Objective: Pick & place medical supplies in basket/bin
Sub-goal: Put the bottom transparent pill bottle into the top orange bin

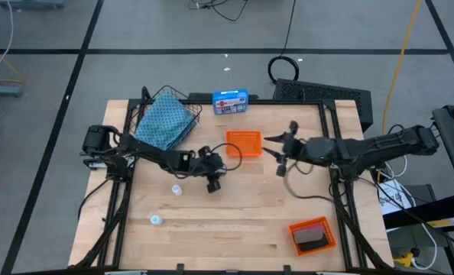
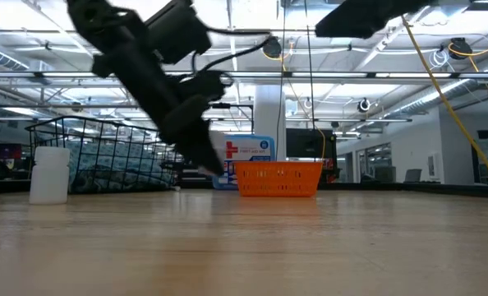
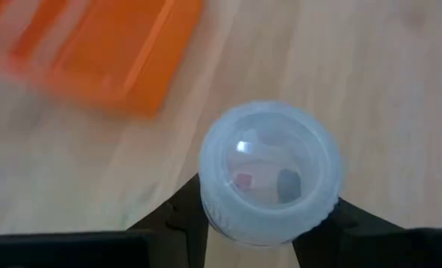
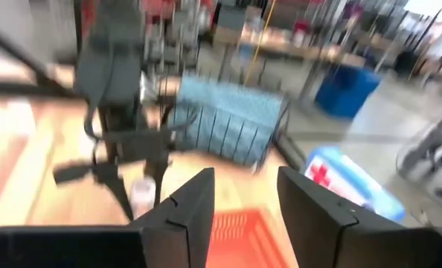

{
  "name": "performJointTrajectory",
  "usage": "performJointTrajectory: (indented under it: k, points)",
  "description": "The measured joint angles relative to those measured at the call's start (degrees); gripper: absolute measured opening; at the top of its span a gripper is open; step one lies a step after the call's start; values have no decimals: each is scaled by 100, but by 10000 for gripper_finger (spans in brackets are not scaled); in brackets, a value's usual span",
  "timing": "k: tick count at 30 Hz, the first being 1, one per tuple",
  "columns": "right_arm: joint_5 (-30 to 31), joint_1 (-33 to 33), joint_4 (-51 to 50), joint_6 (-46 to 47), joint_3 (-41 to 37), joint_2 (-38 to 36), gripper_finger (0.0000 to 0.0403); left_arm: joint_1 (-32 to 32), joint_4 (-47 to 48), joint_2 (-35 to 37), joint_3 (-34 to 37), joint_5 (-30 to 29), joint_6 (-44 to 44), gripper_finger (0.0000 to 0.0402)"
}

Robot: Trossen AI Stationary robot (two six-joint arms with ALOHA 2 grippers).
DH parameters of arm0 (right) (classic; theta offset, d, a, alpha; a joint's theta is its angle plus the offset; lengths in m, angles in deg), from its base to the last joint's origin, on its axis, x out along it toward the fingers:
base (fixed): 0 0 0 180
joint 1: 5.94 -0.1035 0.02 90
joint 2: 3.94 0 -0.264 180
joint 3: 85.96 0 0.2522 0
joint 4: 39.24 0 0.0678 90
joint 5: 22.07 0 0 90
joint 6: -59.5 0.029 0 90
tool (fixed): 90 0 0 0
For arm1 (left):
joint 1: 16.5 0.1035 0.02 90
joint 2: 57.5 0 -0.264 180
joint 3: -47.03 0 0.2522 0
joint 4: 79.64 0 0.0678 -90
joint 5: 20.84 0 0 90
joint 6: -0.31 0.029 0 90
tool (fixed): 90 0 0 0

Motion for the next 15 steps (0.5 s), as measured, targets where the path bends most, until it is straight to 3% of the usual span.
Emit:
performJointTrajectory:
  k: [4, 6, 10, 15]
  points:
    - [-100, 16, -1455, 284, 1035, 889, 166, -19, -20, -256, -570, 277, 468, 143]
    - [-475, 60, -1967, 469, 1467, 1363, 187, -17, 103, -433, -804, 358, 626, 143]
    - [-1452, 123, -2404, 596, 2065, 2220, 238, -12, 460, -774, -1196, 357, 810, 143]
    - [-1804, 161, -2422, 404, 2264, 2941, 280, -19, 608, -1027, -1390, 520, 826, 143]
